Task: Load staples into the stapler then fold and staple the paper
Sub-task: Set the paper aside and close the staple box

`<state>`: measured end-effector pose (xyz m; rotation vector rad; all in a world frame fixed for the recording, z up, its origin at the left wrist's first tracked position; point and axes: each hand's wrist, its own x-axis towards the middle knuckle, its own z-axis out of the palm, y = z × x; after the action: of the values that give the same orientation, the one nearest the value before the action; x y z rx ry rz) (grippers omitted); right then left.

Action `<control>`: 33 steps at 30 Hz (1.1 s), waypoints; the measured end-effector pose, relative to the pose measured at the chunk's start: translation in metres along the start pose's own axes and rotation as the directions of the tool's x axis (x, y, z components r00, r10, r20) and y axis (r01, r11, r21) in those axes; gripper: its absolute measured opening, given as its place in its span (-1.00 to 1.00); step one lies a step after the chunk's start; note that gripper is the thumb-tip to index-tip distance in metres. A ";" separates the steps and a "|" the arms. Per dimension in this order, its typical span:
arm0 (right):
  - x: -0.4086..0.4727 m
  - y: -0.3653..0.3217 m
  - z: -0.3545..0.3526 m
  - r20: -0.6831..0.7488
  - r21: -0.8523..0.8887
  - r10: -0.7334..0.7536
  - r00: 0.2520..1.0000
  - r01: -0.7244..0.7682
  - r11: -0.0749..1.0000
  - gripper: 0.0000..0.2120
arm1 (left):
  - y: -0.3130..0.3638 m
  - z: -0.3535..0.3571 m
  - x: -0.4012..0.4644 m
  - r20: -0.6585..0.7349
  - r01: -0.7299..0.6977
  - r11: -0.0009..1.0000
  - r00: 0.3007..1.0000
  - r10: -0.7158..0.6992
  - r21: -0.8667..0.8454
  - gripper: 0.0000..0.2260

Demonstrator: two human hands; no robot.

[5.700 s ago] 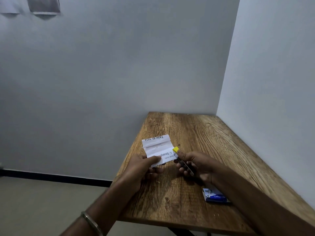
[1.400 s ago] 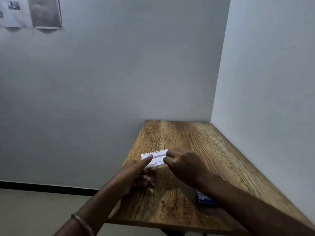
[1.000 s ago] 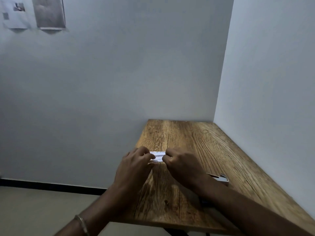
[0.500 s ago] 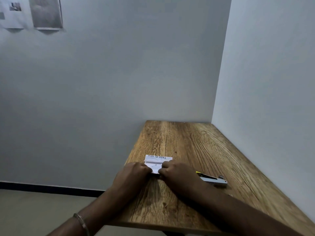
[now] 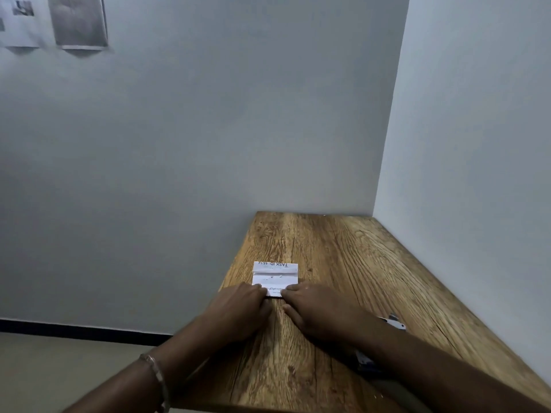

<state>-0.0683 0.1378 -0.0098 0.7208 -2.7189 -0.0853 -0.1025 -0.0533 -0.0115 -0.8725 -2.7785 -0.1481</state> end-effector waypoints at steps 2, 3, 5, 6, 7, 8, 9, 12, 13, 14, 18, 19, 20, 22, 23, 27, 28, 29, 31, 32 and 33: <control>0.011 0.009 0.003 0.047 0.039 0.039 0.998 -0.041 0.998 -0.74 | -0.004 0.002 0.015 0.018 0.011 1.000 1.000 -0.011 0.002 -0.69; 0.017 0.014 0.004 0.070 0.057 0.057 0.996 -0.061 0.996 -0.74 | -0.006 0.004 0.022 0.025 0.012 1.000 1.000 -0.013 0.004 -0.69; 0.030 0.023 0.006 0.110 0.088 0.087 0.990 -0.097 0.991 -0.74 | -0.011 0.010 0.036 0.032 0.009 1.000 0.999 -0.009 0.003 -0.68; 0.037 0.029 0.008 0.130 0.102 0.101 0.986 -0.115 0.988 -0.74 | -0.014 0.013 0.044 0.030 0.005 1.000 1.000 -0.005 0.008 -0.67; 0.044 0.034 0.010 0.151 0.117 0.115 0.982 -0.133 0.984 -0.75 | -0.017 0.016 0.051 0.027 0.000 1.000 1.000 -0.001 0.018 -0.66; 0.051 0.040 0.012 0.169 0.134 0.125 0.978 -0.149 0.980 -0.75 | -0.020 0.020 0.059 0.024 -0.003 1.000 1.000 0.002 0.030 -0.65; 0.058 0.046 0.015 0.186 0.151 0.133 0.973 -0.162 0.975 -0.75 | -0.024 0.023 0.067 0.026 -0.002 0.999 1.000 0.001 0.040 -0.65; 0.079 0.064 0.027 0.238 0.199 0.145 0.960 -0.195 0.961 -0.70 | -0.035 0.032 0.092 0.058 0.041 0.999 0.997 -0.042 0.021 -0.64; 0.087 0.070 0.031 0.260 0.212 0.153 0.954 -0.211 0.954 -0.64 | -0.039 0.034 0.102 0.069 0.058 0.998 0.996 -0.058 0.003 -0.64; 0.094 0.075 0.037 0.282 0.217 0.164 0.945 -0.230 0.949 -0.57 | -0.044 0.037 0.111 0.081 0.071 0.997 0.994 -0.070 -0.012 -0.63; 0.122 0.097 0.055 0.365 0.186 0.211 0.907 -0.293 0.938 -0.35 | -0.060 0.046 0.148 0.130 0.103 0.994 0.987 -0.098 -0.033 -0.60; 0.129 0.103 0.059 0.372 0.181 0.221 0.902 -0.304 0.935 -0.34 | -0.064 0.049 0.157 0.134 0.110 0.993 0.985 -0.104 -0.040 -0.60; 0.134 0.107 0.062 0.375 0.180 0.232 0.898 -0.316 0.932 -0.33 | -0.067 0.050 0.165 0.137 0.116 0.992 0.985 -0.109 -0.047 -0.60; 0.146 0.118 0.070 0.377 0.179 0.253 0.891 -0.338 0.924 -0.34 | -0.075 0.055 0.182 0.143 0.126 0.990 0.983 -0.116 -0.062 -0.58; 0.152 0.123 0.074 0.376 0.176 0.260 0.889 -0.344 0.922 -0.34 | -0.078 0.057 0.191 0.151 0.135 0.989 0.981 -0.123 -0.068 -0.57; 0.172 0.141 0.088 0.345 0.150 0.275 0.897 -0.342 0.928 -0.30 | -0.091 0.066 0.220 0.158 0.164 0.984 0.976 -0.151 -0.073 -0.54; 0.178 0.145 0.091 0.338 0.156 0.278 0.899 -0.345 0.926 -0.28 | -0.095 0.069 0.227 0.157 0.170 0.982 0.975 -0.155 -0.084 -0.55; 0.182 0.149 0.093 0.334 0.165 0.280 0.900 -0.348 0.923 -0.27 | -0.099 0.070 0.233 0.160 0.174 0.980 0.975 -0.157 -0.098 -0.54; 0.191 0.156 0.096 0.338 0.176 0.281 0.898 -0.354 0.918 -0.23 | -0.106 0.074 0.245 0.166 0.185 0.975 0.972 -0.164 -0.120 -0.54; 0.195 0.159 0.098 0.342 0.175 0.281 0.897 -0.354 0.919 -0.21 | -0.109 0.076 0.250 0.164 0.188 0.974 0.972 -0.167 -0.124 -0.55; 0.199 0.162 0.099 0.346 0.172 0.280 0.896 -0.353 0.920 -0.20 | -0.111 0.078 0.255 0.160 0.193 0.973 0.972 -0.172 -0.125 -0.55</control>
<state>-0.3401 0.1785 -0.0224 0.3253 -3.1547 0.2156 -0.3837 0.0086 -0.0280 -0.6814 -3.0176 -0.3248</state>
